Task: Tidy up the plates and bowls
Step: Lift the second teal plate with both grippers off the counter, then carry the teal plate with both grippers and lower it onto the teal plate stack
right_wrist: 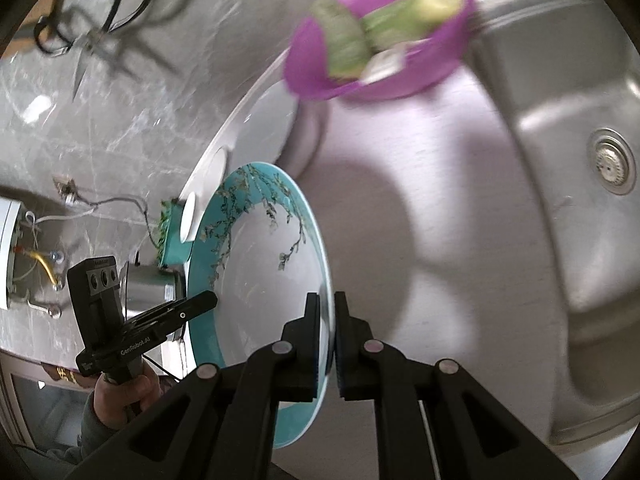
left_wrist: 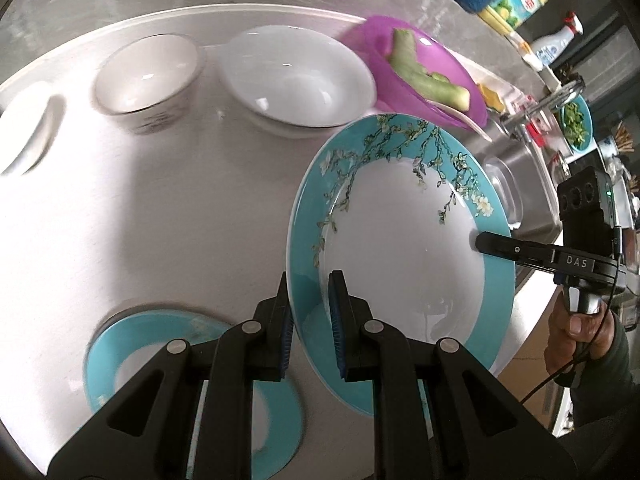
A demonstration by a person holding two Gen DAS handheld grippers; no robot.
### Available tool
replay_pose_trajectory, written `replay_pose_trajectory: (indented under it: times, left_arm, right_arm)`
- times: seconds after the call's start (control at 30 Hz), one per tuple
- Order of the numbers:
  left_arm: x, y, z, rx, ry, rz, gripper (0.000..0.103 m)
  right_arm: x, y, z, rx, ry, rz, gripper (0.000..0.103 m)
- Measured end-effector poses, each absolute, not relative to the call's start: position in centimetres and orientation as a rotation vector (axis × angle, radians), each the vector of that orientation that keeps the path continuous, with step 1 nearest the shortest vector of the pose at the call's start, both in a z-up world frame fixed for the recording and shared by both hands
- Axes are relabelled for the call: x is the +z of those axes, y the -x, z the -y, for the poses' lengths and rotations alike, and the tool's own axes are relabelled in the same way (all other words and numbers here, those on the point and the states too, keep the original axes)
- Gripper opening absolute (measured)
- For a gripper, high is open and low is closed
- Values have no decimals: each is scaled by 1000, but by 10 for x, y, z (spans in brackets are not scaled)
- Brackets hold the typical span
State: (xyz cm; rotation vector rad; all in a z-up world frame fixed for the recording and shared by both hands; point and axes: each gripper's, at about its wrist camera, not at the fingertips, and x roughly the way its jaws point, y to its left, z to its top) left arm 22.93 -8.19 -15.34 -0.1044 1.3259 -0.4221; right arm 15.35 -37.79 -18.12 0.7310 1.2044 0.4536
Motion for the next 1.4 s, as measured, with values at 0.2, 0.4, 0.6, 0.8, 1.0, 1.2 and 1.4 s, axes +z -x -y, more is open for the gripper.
replay_pose_trajectory:
  times: [0.2,0.4,0.6,0.8,1.0,1.2,1.4]
  left_arm:
    - [-144,-205,17,-366,140,-1315,14]
    - [-141,-179,-47,-305,176,-1311,15]
    - [-147,-151,-102,-257,209,-1316,15]
    - [-163,-128,-133,-229,215,-1338,16]
    - [-183,-112,-148,-228,224,-1359,16]
    - [-200,-112,-145,-233,211,-1376,17]
    - [-209,-119,-141,-237,195,-1382,17]
  right_arm:
    - [-173,-158,320,521,-682,-1227,10]
    - [-172,-163,267,581,-636,-1262,10]
    - [-173,-164,221,624,-584,-1298,10]
    - [-183,-154,194,630,-548,-1332,11]
    - [-195,-144,187,614,-519,-1349,11]
    - [-205,-139,184,587,-495,-1357,11]
    - [-208,-139,180,567,-464,-1357,11]
